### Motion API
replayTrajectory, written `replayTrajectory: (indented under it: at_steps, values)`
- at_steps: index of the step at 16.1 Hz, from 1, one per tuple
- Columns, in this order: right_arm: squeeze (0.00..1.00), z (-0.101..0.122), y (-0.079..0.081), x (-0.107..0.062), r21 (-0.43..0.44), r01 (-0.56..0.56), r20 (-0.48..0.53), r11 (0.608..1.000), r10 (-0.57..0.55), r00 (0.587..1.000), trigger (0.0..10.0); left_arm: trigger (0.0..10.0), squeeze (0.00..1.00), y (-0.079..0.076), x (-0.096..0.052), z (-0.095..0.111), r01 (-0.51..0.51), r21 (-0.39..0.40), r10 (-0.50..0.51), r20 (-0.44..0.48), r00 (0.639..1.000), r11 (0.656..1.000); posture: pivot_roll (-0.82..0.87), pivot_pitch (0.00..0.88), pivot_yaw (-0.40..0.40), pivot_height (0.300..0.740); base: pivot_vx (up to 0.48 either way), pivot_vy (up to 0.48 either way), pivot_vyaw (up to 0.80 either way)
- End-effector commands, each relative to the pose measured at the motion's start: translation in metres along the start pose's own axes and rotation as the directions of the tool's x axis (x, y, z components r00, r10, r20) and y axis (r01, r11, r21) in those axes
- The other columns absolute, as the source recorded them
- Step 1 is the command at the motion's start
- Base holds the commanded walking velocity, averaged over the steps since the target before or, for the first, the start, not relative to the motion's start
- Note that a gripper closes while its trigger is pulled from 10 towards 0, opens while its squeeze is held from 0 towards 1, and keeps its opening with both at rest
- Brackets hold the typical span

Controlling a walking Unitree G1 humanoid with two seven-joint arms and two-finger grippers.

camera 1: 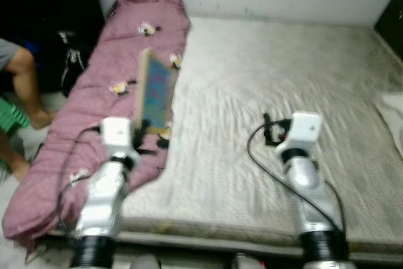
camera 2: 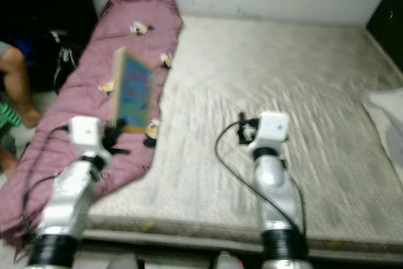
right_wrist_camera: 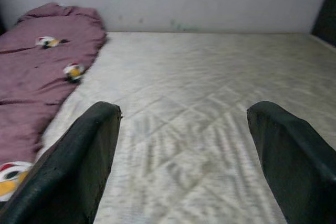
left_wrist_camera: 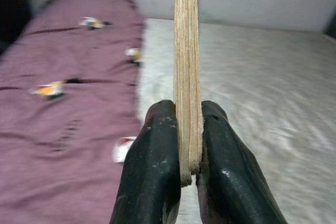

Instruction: Clean up the room

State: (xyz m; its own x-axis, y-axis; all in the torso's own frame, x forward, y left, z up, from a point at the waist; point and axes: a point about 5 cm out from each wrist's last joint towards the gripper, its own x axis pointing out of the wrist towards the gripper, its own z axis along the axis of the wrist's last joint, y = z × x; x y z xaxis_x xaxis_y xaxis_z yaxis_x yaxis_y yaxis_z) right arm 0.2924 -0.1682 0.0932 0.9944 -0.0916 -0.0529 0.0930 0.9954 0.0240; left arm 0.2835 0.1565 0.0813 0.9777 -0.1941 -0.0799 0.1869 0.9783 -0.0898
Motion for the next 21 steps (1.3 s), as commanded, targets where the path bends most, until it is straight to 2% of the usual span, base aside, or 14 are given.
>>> replayTrajectory:
  at_steps: [1,3,5,21]
  values:
    - [0.00,0.0033,0.0048,0.0010,0.015,-0.007,0.006,1.000,0.007,1.000,10.0,10.0,0.00,0.0094,0.0006,0.0116,-0.047,0.018,0.046,0.050,0.998,0.999,-0.01,0.000,-0.017,0.740,0.000,0.000,-0.48]
    - [0.00,0.0037,0.0062,0.0010,0.004,-0.019,0.011,1.000,0.019,1.000,10.0,10.0,0.00,0.0095,0.0010,0.0129,-0.036,0.048,0.033,0.054,0.998,0.998,-0.01,0.000,-0.019,0.740,0.000,0.000,0.00]
    - [0.00,0.0036,0.0065,0.0011,0.004,-0.021,0.010,1.000,0.021,1.000,10.0,10.0,0.00,0.0082,0.0014,0.0126,-0.020,0.028,0.018,0.050,0.999,0.999,-0.01,0.000,-0.020,0.740,0.000,0.000,0.00]
    - [0.00,0.0038,0.0068,0.0023,0.005,-0.032,0.003,0.999,0.032,0.999,10.0,10.0,0.00,0.0082,0.0011,0.0118,-0.021,0.016,0.020,0.046,0.999,1.000,-0.01,0.000,-0.022,0.740,0.000,-0.318,0.00]
